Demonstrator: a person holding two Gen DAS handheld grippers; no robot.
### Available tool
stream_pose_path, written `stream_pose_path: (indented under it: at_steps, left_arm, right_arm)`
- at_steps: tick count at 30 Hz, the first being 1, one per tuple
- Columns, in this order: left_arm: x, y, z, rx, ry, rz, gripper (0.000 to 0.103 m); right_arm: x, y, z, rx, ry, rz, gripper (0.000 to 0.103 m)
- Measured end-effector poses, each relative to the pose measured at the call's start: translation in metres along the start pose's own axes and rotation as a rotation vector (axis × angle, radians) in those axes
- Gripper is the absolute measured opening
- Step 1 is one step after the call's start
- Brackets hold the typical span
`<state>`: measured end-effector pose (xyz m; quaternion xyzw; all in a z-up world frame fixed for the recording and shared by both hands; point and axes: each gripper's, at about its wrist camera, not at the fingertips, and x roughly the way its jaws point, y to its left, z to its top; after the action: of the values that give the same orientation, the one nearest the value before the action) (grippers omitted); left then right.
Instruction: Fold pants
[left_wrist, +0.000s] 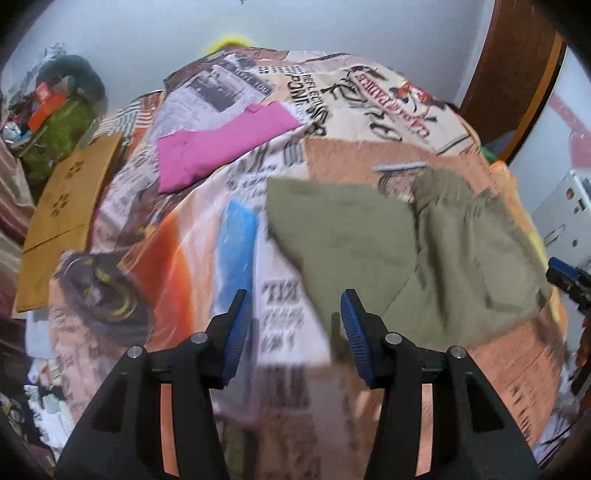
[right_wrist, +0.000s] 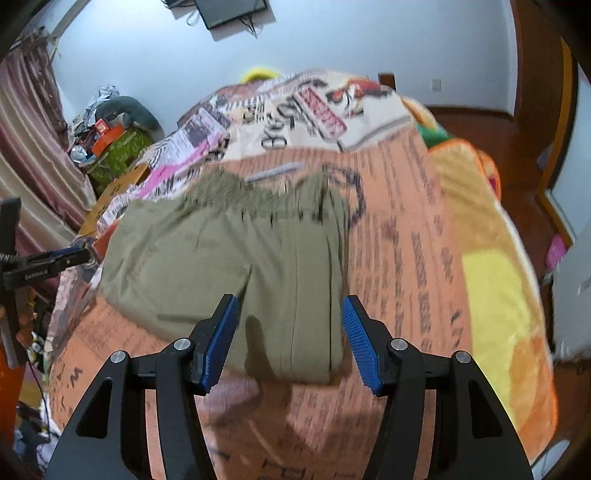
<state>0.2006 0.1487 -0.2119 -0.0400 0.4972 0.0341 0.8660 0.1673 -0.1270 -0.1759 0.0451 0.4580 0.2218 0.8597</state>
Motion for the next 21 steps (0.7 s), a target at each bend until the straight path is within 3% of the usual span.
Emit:
stream_pose_path:
  at_steps: [4, 7, 11, 15, 21]
  left_arm:
    - [0.026, -0.009, 0.02, 0.0, 0.043, -0.063, 0.049]
    - [0.047, -0.012, 0.026, -0.01, 0.085, -0.097, 0.039]
    - [0.07, -0.008, 0.024, -0.01, 0.123, -0.055, 0.04]
    - [0.077, 0.005, 0.02, -0.034, 0.116, -0.079, 0.043]
    - [0.068, 0.009, 0.019, -0.057, 0.111, -0.067, 0.042]
  right_arm:
    - [0.007, 0.006, 0.019, -0.062, -0.021, -0.019, 0.055]
    - [0.021, 0.009, 0.028, -0.094, 0.002, -0.011, 0.054]
    - [0.041, 0.007, 0.029, -0.111, 0.054, 0.001, 0.048]
    - [0.058, 0.003, 0.023, -0.114, 0.101, -0.004, 0.047]
    - [0.049, 0.0, 0.024, -0.11, 0.093, -0.006, 0.046]
